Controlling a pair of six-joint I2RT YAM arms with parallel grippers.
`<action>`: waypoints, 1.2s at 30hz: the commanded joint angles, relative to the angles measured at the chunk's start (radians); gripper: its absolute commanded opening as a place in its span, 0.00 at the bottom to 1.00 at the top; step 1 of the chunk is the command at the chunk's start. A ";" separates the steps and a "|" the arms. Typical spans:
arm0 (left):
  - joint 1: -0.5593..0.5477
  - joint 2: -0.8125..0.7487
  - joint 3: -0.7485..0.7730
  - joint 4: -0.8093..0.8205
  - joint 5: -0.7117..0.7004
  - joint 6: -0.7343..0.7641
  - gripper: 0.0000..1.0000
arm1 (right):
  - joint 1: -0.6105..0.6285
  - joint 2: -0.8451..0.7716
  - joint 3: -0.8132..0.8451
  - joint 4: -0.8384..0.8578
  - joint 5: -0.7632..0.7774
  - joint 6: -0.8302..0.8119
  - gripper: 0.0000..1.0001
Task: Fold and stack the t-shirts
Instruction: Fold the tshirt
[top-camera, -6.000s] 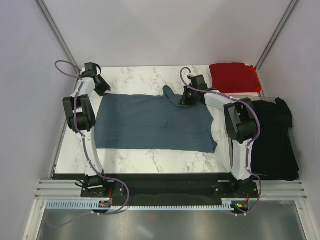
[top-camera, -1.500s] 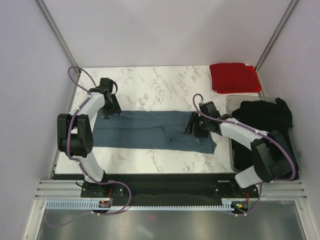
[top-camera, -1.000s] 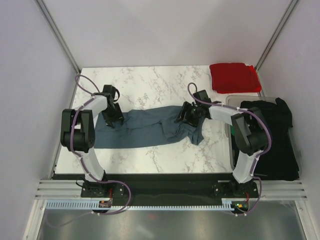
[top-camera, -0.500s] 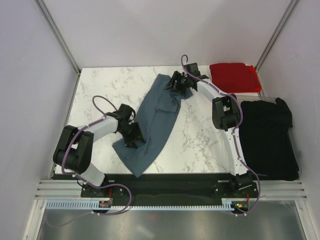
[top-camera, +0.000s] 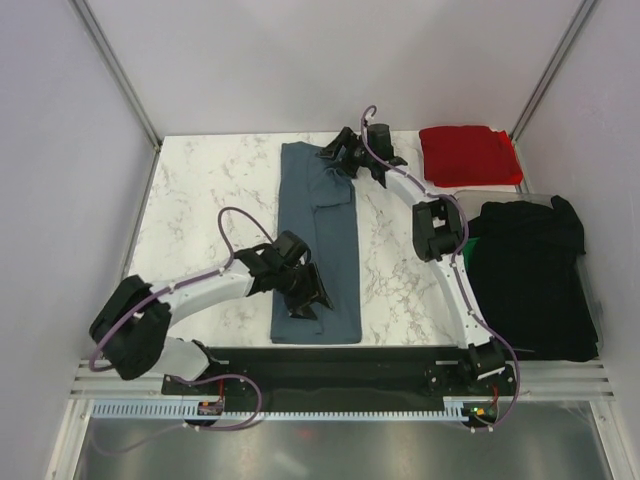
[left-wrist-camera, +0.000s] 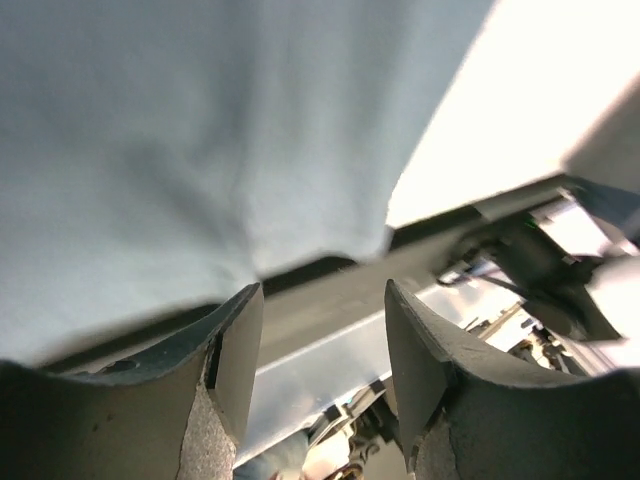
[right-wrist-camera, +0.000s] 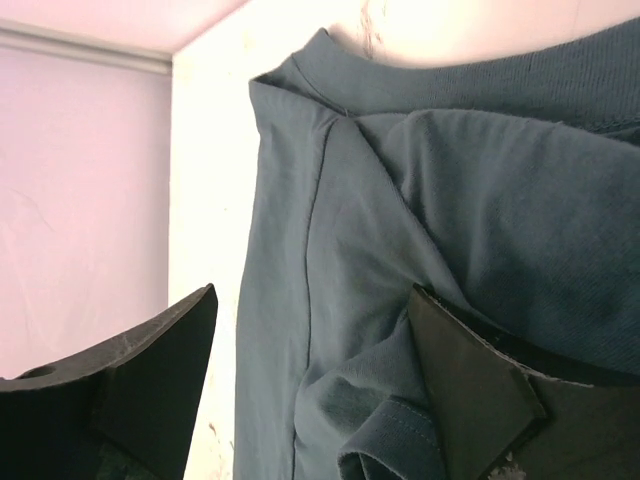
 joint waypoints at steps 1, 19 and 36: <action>-0.032 -0.117 0.066 -0.056 -0.096 -0.083 0.59 | 0.011 0.074 0.020 0.129 0.060 0.084 0.86; -0.032 -0.359 0.143 -0.483 -0.483 0.098 0.63 | 0.022 -0.953 -0.653 -0.363 0.510 -0.295 0.98; -0.007 -0.524 -0.173 -0.423 -0.472 0.006 0.64 | 0.523 -1.724 -1.846 -0.238 0.513 0.133 0.71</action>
